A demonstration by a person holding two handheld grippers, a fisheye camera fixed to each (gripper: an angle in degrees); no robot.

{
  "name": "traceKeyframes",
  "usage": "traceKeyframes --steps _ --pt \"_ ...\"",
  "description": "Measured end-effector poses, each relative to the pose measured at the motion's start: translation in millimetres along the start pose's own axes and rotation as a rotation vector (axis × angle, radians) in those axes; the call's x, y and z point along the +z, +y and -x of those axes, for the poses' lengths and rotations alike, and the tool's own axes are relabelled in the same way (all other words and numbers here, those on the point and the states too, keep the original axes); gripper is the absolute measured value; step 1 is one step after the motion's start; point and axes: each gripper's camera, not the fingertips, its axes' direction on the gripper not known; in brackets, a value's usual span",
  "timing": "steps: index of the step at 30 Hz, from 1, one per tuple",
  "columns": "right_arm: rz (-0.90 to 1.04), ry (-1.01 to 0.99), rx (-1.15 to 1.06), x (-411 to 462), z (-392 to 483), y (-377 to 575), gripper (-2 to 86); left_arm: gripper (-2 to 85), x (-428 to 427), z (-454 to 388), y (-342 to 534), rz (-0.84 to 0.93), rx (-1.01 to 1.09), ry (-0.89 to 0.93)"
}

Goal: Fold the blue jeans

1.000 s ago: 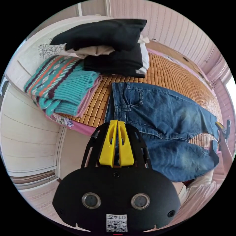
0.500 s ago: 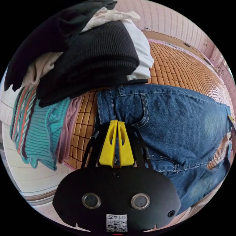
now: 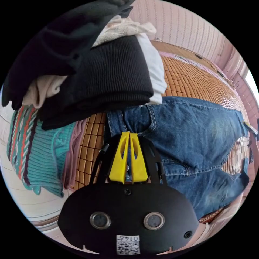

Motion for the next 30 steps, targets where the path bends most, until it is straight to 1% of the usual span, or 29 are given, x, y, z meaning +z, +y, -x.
traceKeyframes --steps 2,3,5,6,7,8,9,10,11,13,15,17,18,19,20,22,24,27,29,30 --pt "-0.028 0.024 0.032 -50 -29 47 0.9 -0.9 -16 -10 28 -0.013 0.036 -0.03" --pt "-0.023 0.032 0.031 -61 -35 59 1.7 -0.9 -30 -17 49 -0.033 0.045 -0.017" --pt "0.049 0.044 -0.02 -97 -50 103 7.1 -0.9 -57 -34 82 -0.096 0.069 0.094" --pt "0.074 0.042 -0.026 -104 -52 113 7.5 -0.9 -73 -56 103 -0.127 0.114 0.19" --pt "0.111 0.024 -0.035 -116 -54 131 8.1 -0.8 -81 -87 120 -0.106 0.171 0.261" --pt "0.143 -0.007 -0.052 -124 -52 147 8.9 -0.7 -83 -105 128 -0.09 0.203 0.294" --pt "0.164 -0.026 -0.057 -126 -51 153 9.2 -0.5 -85 -145 144 -0.059 0.278 0.362" --pt "0.203 -0.068 -0.065 -128 -47 161 11.4 0.1 -84 -188 160 -0.035 0.349 0.42" --pt "0.227 -0.11 -0.052 -129 -44 166 13.6 0.3 -83 -208 167 -0.027 0.379 0.445" --pt "0.225 -0.162 -0.036 -127 -40 165 16.1 2.1 -72 -288 190 0.01 0.481 0.522" --pt "0.256 -0.104 -0.076 -117 -35 159 16.6 4.0 -61 -335 197 0.013 0.537 0.539" --pt "0.38 -0.038 -0.063 -93 -42 154 15.6 6.4 -48 -375 197 0.036 0.592 0.493" --pt "0.375 -0.085 -0.043 -93 -48 153 15.1 7.4 -42 -397 198 0.055 0.642 0.431" --pt "0.339 -0.189 0.013 -99 -67 155 10.5 7.6 -39 -411 203 0.062 0.695 0.386" --pt "0.346 -0.236 0.083 -101 -87 159 7.4 7.7 -39 -414 206 0.052 0.718 0.375" --pt "0.315 -0.298 0.179 -112 -116 166 5.5 7.9 -38 -414 212 0.075 0.753 0.385" --pt "0.237 -0.342 0.257 -131 -142 171 4.4 8.0 -36 -414 217 0.077 0.776 0.391" --pt "0.042 -0.41 0.373 -186 -190 174 3.3 8.0 -34 -417 231 0.04 0.816 0.371" --pt "-0.22 -0.508 0.481 -250 -236 174 2.8 7.7 -32 -414 237 0.033 0.802 0.377" --pt "-0.297 -0.551 0.517 -267 -248 176 2.7 7.0 -31 -413 240 0.035 0.8 0.384"
